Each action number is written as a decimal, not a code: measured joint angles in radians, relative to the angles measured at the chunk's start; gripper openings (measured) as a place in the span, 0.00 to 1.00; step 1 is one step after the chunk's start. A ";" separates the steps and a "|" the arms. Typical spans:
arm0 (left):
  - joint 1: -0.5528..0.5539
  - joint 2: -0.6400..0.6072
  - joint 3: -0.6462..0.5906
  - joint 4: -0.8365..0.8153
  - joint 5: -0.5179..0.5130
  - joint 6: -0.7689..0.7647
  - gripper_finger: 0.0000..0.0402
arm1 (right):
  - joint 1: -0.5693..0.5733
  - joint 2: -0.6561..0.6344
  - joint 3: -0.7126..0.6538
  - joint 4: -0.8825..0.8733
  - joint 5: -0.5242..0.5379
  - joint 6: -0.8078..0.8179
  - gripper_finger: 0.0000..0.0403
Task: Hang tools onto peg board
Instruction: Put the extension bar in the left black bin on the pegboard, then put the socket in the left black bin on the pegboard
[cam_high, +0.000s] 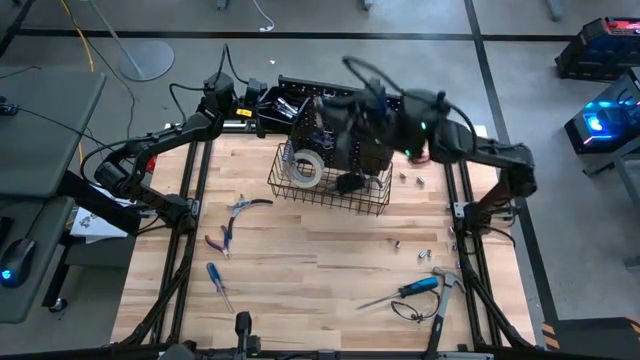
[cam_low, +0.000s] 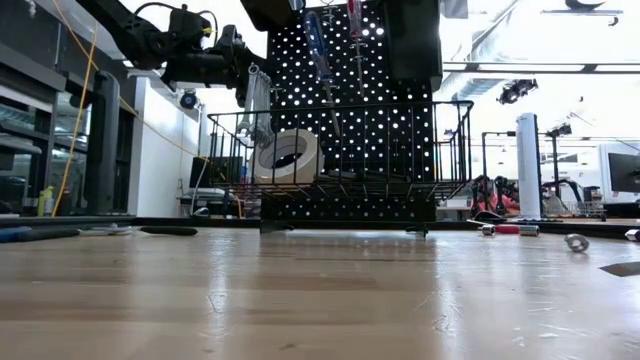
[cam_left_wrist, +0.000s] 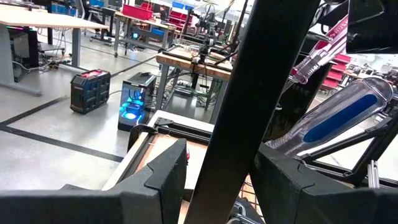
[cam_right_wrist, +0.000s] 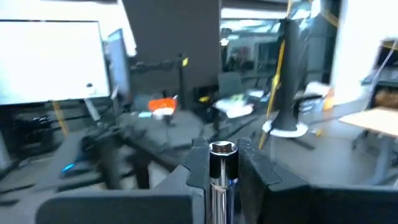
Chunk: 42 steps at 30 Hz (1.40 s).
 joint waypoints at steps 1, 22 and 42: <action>0.000 0.000 0.000 0.000 0.000 0.000 0.39 | -0.024 0.020 0.022 0.014 -0.012 -0.012 0.08; 0.000 0.000 0.000 0.000 -0.003 0.000 0.39 | -0.169 0.225 0.118 0.201 -0.145 0.155 0.50; -0.001 0.000 0.000 0.000 -0.011 0.000 0.39 | 0.193 -0.017 0.115 -0.864 -0.076 0.655 0.61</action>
